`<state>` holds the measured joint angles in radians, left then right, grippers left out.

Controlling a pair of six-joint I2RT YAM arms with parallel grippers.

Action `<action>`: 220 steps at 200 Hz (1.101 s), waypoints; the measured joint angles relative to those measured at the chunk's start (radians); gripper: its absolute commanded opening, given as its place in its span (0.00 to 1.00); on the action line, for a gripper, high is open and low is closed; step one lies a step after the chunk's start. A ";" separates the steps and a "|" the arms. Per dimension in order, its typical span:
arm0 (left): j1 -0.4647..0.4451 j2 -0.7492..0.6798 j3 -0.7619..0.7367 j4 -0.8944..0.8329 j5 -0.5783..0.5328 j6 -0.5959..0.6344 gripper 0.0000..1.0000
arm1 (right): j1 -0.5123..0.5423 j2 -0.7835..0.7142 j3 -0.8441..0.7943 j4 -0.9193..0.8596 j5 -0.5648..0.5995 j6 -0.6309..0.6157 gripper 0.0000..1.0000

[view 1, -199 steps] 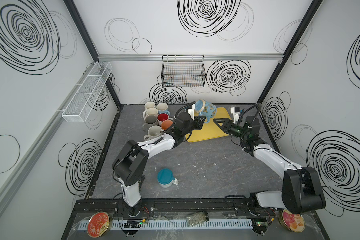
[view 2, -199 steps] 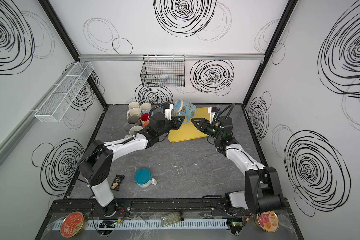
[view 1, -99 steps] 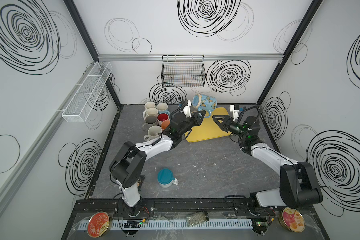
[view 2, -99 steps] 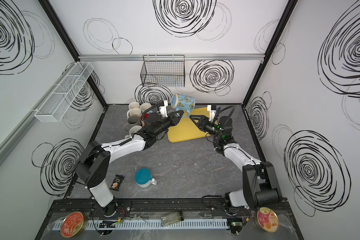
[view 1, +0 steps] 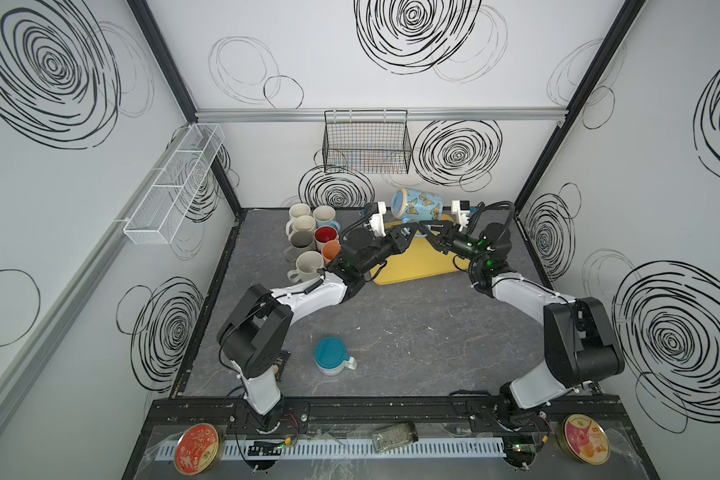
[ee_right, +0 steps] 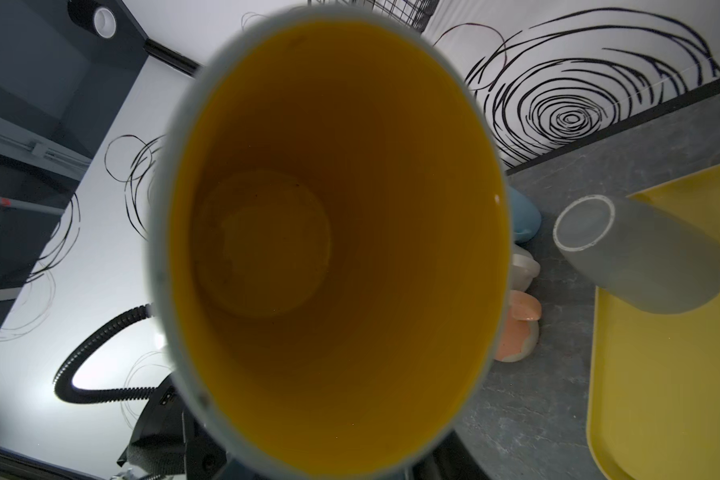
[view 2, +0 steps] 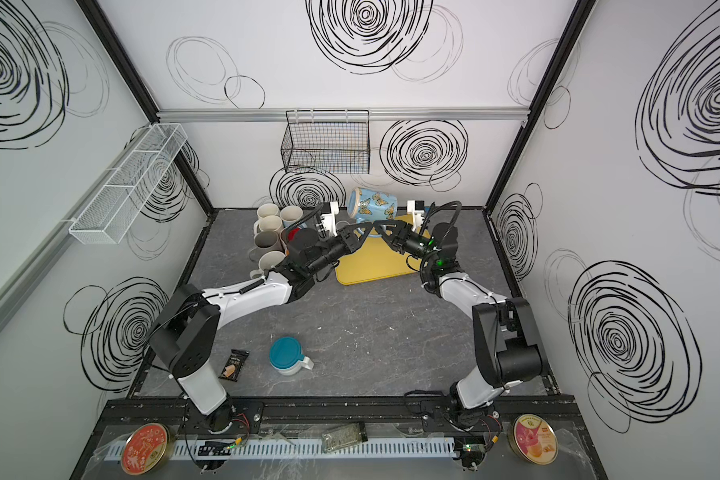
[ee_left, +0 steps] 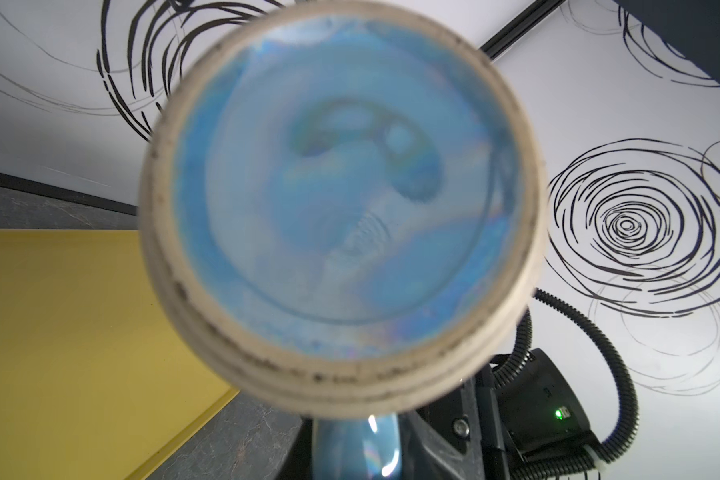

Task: Turn the mug right side up
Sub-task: 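Rotate the blue mug upright and pass its handle to the right gripper, then lower the blue mug beside the pink mug with right gripper while left withdraws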

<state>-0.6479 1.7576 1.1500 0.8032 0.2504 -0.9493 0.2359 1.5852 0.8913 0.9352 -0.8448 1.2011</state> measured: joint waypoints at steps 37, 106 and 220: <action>0.008 -0.013 -0.015 0.026 0.011 -0.027 0.00 | 0.018 0.026 0.011 0.074 -0.012 0.049 0.00; 0.044 -0.105 -0.128 0.046 0.037 -0.009 0.35 | 0.045 -0.028 0.029 -0.064 -0.024 -0.067 0.00; 0.231 -0.577 -0.428 -0.181 0.015 0.185 0.47 | 0.154 -0.069 0.241 -0.817 0.258 -0.796 0.00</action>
<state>-0.4171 1.1805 0.7219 0.6224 0.2657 -0.7639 0.3901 1.5162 1.1328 0.1184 -0.5865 0.4049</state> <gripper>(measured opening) 0.462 0.201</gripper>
